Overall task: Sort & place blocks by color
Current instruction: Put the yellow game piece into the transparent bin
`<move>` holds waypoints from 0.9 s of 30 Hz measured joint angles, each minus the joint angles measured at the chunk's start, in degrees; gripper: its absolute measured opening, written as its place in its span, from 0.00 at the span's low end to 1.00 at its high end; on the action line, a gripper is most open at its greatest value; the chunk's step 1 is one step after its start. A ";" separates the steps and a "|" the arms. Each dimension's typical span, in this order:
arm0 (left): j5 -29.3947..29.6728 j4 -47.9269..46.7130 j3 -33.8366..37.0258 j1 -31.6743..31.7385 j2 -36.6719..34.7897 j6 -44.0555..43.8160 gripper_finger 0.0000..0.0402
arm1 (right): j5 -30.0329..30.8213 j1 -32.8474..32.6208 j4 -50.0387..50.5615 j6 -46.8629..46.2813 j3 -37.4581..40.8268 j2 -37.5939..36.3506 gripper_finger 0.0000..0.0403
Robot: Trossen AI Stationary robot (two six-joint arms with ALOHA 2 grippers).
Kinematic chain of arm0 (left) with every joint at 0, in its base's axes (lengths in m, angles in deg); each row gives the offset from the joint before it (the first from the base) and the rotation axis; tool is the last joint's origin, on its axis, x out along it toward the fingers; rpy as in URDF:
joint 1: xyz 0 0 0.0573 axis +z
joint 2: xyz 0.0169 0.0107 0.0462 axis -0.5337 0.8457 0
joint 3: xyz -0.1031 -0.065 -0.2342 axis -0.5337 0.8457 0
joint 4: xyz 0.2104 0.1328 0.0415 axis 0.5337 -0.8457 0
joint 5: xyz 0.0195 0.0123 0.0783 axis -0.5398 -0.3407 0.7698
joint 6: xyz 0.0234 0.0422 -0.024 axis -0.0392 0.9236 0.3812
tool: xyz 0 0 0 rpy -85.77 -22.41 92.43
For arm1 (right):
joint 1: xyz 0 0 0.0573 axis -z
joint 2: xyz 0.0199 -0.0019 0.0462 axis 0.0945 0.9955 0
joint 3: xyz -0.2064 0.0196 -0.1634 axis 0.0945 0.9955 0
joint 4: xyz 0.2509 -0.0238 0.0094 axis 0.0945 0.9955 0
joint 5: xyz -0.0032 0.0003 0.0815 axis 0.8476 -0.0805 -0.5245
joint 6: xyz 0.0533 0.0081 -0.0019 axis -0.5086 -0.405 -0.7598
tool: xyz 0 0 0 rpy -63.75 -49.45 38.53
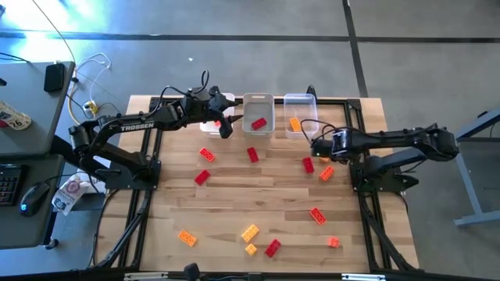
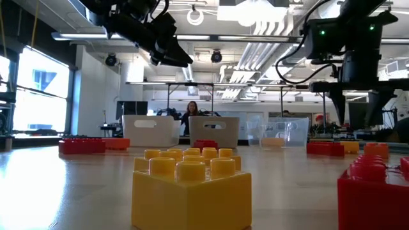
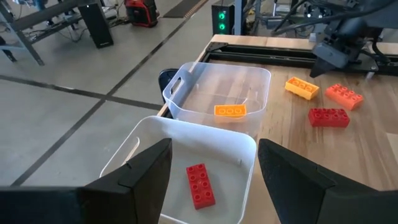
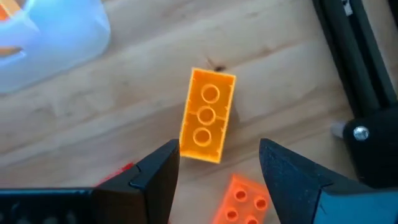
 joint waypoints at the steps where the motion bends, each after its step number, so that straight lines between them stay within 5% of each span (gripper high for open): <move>1: 0.00 0.00 0.00 0.00 0.00 0.00 0.57 | 0.48 0.21 -0.54 0.03 0.00 0.00 0.51; 27: 0.01 -0.02 0.00 0.00 0.00 0.02 0.57 | 0.41 1.60 -6.51 0.15 0.00 10.62 0.51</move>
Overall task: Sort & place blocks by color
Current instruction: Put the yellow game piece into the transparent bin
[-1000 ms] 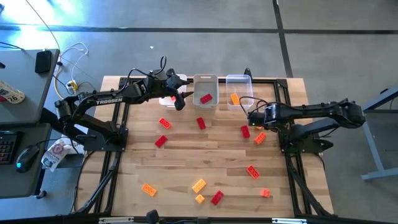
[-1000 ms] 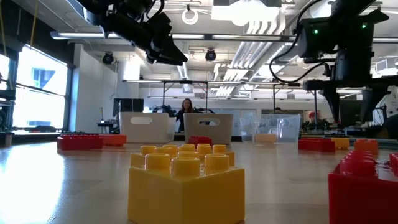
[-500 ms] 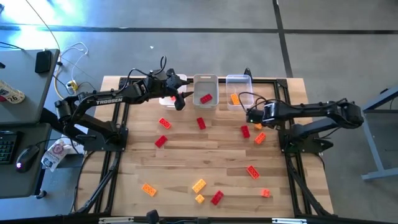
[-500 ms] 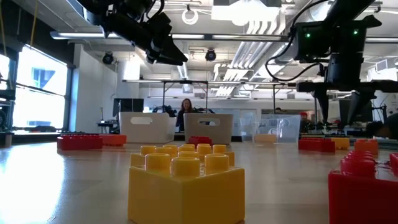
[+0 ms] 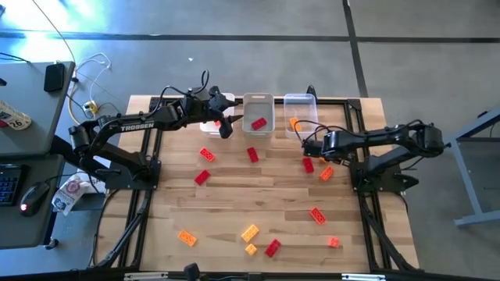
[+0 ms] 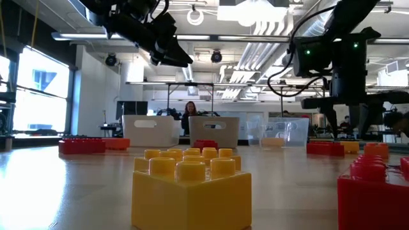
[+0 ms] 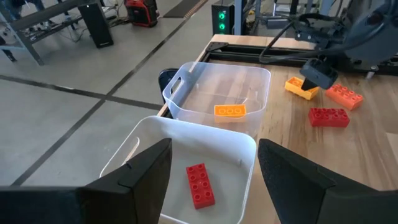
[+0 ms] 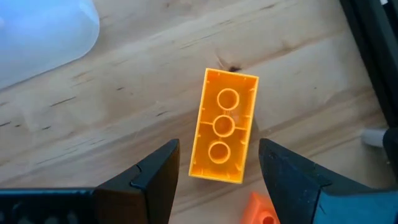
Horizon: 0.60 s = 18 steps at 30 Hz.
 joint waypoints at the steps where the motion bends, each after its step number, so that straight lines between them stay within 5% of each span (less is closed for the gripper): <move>1: 0.00 -0.06 0.00 0.00 0.00 0.00 0.57 | 0.00 0.00 -0.22 -0.60 0.00 0.46 0.51; 18: 0.01 -1.27 0.02 0.00 0.00 1.46 0.57 | -1.53 0.00 -1.91 -1.12 0.00 8.49 0.50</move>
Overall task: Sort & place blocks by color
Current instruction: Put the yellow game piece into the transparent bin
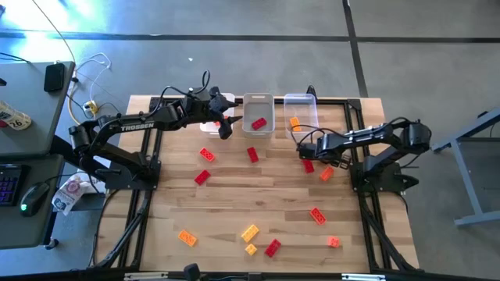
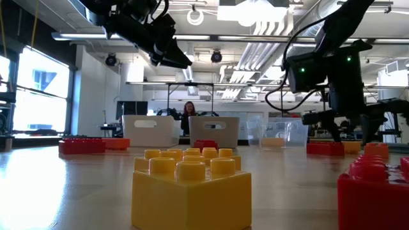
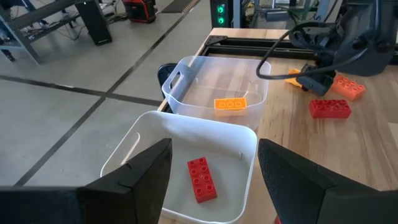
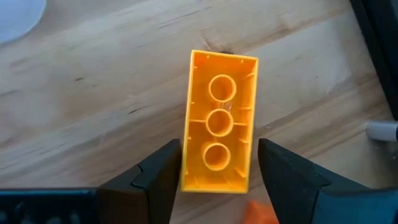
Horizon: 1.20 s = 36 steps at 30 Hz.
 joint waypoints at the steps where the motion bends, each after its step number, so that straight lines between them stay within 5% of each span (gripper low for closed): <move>1: -0.01 0.00 0.00 0.00 0.00 -0.02 0.57 | 0.00 0.00 0.02 0.17 0.00 0.45 0.48; 9: -0.02 0.00 0.00 0.00 0.00 -0.20 0.57 | 0.70 -0.02 0.61 1.97 -0.15 1.19 0.29; 24: 0.00 -1.90 0.00 0.01 0.02 -1.73 0.57 | 0.43 -4.08 1.63 7.93 -2.66 1.14 0.29; 36: 1.11 -3.41 0.00 0.01 0.02 -7.83 0.57 | 7.71 -8.47 7.60 14.42 -11.47 1.14 0.29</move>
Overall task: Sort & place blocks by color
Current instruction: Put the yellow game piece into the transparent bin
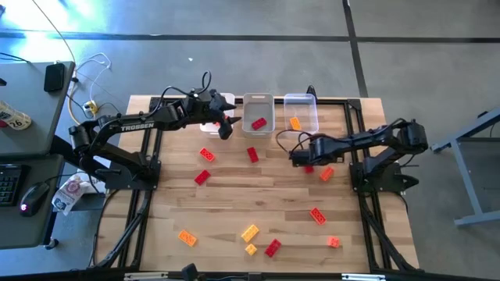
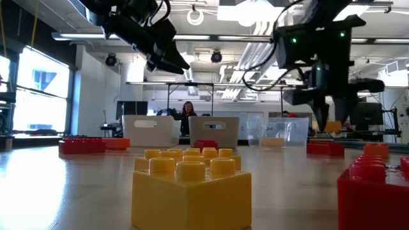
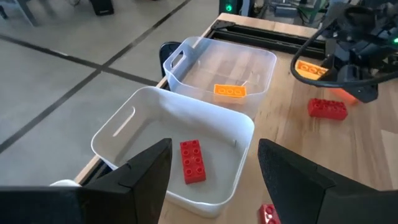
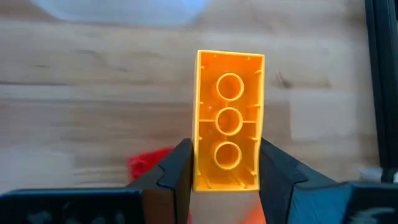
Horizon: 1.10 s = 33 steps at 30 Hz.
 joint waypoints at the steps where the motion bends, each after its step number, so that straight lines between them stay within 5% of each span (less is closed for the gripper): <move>1: -0.02 0.00 0.00 -0.01 0.00 -0.47 0.57 | 0.96 0.26 -0.02 1.76 -0.88 -0.02 0.29; 17: -0.02 -2.21 0.00 0.01 0.00 -0.61 0.57 | 11.30 13.37 -5.91 34.96 -14.76 -0.10 0.29; 23: -0.02 -2.76 0.00 0.00 0.00 -0.27 0.57 | 3.54 21.41 -16.38 45.88 -12.59 -0.10 0.29; 33: -0.02 -5.83 0.00 0.01 0.00 -0.72 0.57 | -7.49 28.27 -26.62 49.96 -5.94 0.03 0.29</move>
